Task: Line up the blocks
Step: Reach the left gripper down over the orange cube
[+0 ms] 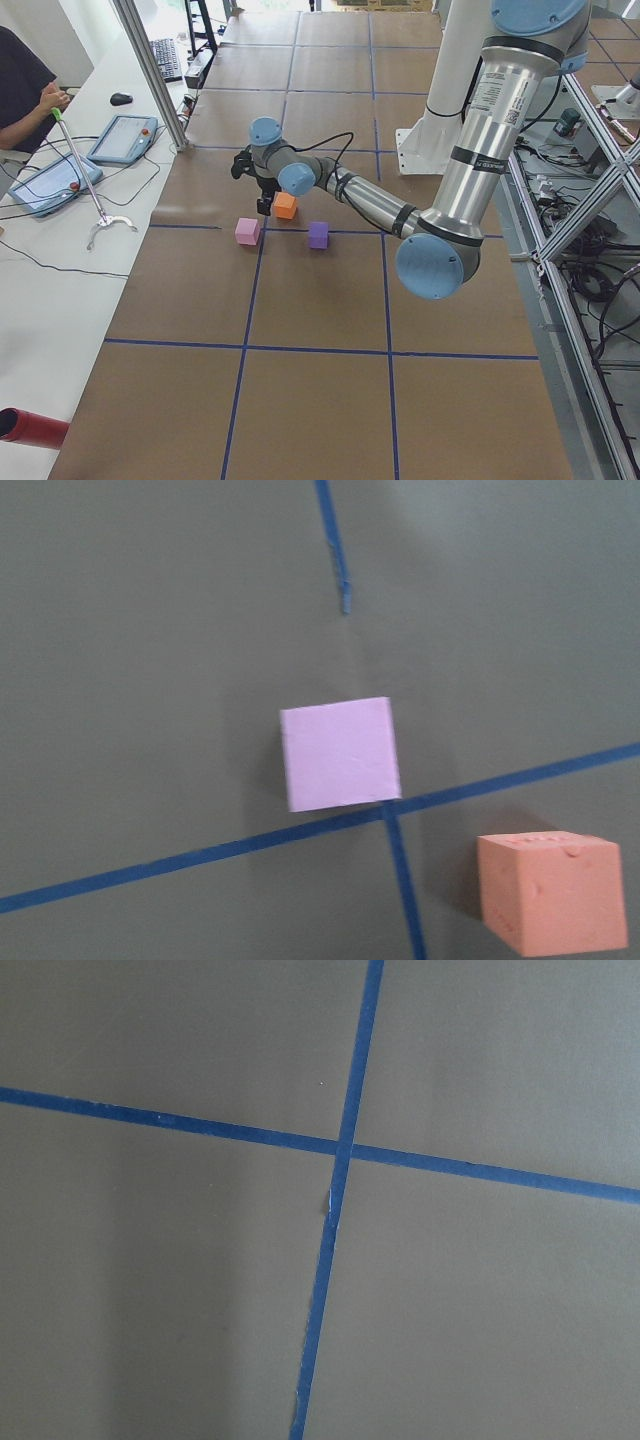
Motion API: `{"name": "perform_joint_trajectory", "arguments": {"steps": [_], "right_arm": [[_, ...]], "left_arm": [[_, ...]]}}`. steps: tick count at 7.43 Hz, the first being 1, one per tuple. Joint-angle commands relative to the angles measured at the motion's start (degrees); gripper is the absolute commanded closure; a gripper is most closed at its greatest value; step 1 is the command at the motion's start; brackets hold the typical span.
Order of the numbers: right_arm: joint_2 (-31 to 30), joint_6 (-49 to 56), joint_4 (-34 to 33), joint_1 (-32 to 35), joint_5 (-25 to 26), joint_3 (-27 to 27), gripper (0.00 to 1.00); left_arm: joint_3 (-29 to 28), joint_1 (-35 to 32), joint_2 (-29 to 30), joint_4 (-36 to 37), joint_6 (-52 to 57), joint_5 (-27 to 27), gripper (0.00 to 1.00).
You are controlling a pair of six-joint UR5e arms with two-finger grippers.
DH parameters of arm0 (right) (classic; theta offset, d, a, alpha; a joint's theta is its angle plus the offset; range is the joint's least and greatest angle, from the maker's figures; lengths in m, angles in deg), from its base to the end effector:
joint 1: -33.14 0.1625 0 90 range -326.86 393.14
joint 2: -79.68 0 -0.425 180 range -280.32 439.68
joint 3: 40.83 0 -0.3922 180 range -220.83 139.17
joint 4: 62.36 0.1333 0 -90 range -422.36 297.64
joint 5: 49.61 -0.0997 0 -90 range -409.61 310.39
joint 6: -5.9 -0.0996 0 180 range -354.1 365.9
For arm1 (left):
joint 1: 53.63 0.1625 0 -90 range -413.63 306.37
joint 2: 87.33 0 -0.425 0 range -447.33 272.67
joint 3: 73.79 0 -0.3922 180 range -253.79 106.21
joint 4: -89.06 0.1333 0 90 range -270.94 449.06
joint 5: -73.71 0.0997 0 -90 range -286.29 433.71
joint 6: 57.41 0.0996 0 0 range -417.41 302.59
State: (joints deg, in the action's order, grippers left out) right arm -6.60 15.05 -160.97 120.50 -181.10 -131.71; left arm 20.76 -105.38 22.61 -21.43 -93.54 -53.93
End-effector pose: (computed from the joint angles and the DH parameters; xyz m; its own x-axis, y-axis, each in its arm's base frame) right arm 0.0436 -0.5153 0.6365 0.7336 -0.1468 0.6636 0.1647 0.9857 0.0361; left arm 0.3320 -0.5381 0.3848 0.5446 0.3422 -0.7657 -0.1446 0.9376 0.3162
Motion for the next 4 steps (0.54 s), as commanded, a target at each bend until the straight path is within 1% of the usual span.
{"name": "perform_joint_trajectory", "arguments": {"steps": [1,4], "right_arm": [[-0.02,0.0,0.0,0.0,0.0,0.0,0.0],[-0.02,0.0,0.0,0.0,0.0,0.0,0.0]], "left_arm": [[-2.97,3.4,3.08,-0.87,-3.59,2.47,0.03],[-4.73,3.5,3.7,1.32,-7.46,2.92,0.03]]}}
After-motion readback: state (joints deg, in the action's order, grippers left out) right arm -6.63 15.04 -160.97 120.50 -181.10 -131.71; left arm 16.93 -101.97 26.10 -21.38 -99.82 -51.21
